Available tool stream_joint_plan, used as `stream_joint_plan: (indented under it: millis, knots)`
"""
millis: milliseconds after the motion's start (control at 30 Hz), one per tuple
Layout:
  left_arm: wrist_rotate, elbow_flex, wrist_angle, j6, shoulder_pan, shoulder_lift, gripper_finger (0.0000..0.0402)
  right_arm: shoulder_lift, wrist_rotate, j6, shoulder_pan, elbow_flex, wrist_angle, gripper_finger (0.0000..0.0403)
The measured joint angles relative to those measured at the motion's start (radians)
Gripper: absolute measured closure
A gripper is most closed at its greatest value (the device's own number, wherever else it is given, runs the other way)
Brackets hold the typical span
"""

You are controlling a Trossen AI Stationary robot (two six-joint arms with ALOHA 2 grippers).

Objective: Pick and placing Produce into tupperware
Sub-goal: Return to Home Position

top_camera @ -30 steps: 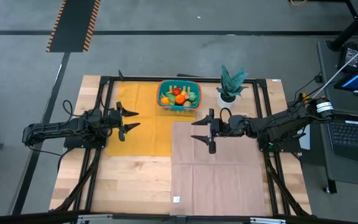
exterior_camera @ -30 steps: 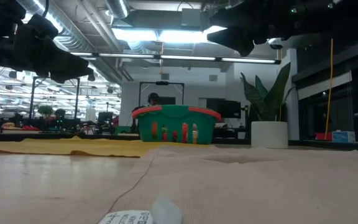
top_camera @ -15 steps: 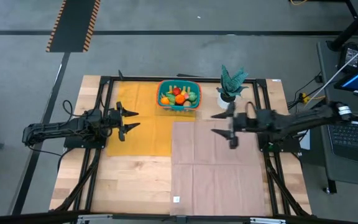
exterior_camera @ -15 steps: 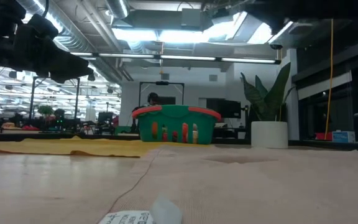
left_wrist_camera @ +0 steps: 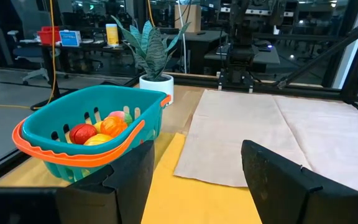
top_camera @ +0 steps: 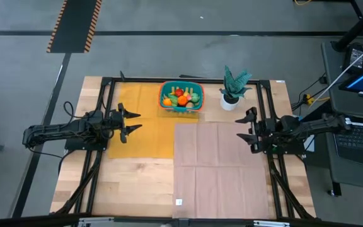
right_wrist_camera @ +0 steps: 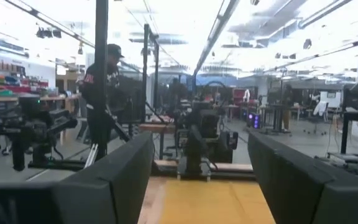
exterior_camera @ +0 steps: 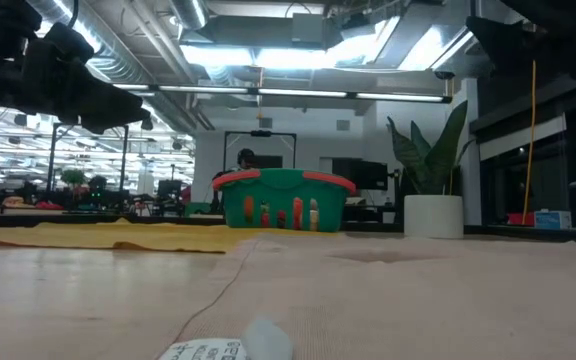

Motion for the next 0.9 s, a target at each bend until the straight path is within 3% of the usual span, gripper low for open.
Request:
stream_joint_plan:
  millis: [267, 567, 900]
  knots:
    - [0.000, 0.000, 0.000, 0.000, 0.000, 0.000, 0.0173, -0.102, 0.000, 0.044, -0.003, 0.000, -0.187, 0.0139]
    - [0.000, 0.000, 0.000, 0.000, 0.000, 0.000, 0.0168, -0.315, 0.001, 0.007, -0.003, 0.000, -0.448, 0.0139]
    - [-0.001, 0.000, 0.000, 0.000, 0.000, 0.000, 0.0170, -0.315, 0.003, -0.027, -0.003, -0.003, -0.504, 0.0139]
